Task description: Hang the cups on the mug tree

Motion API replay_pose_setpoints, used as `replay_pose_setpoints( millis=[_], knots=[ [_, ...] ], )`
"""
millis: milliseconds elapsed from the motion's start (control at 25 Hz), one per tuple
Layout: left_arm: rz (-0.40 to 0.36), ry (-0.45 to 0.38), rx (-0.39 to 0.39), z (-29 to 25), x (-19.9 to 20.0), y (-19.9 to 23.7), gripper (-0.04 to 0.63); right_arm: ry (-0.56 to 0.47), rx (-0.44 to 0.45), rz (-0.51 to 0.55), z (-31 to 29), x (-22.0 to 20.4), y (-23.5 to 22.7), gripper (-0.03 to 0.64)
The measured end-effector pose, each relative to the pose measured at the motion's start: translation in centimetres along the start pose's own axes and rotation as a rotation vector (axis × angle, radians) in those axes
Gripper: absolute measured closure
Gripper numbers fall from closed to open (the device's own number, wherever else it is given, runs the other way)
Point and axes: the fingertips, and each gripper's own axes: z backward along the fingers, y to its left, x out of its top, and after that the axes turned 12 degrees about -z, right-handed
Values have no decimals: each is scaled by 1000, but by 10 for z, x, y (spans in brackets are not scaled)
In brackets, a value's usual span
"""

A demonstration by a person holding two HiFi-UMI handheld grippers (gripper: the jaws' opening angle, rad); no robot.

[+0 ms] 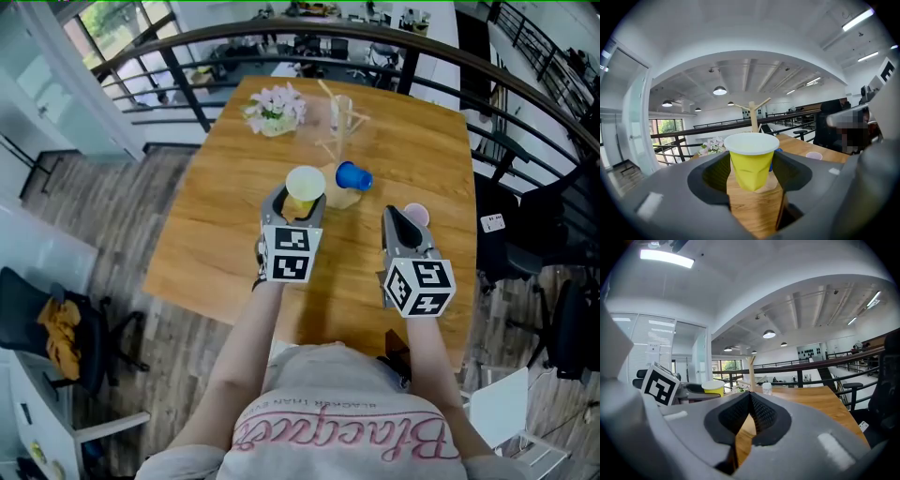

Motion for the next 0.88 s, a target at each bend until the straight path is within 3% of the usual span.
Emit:
replay_pose_setpoints(
  millis=[520, 880],
  knots=[
    [-173, 107, 73, -23, 21, 36, 302, -24, 20, -12, -16, 14, -12, 615],
    [-327, 286, 70, -55, 8, 42, 302, -5, 12, -27, -19, 8, -27, 615]
  ],
)
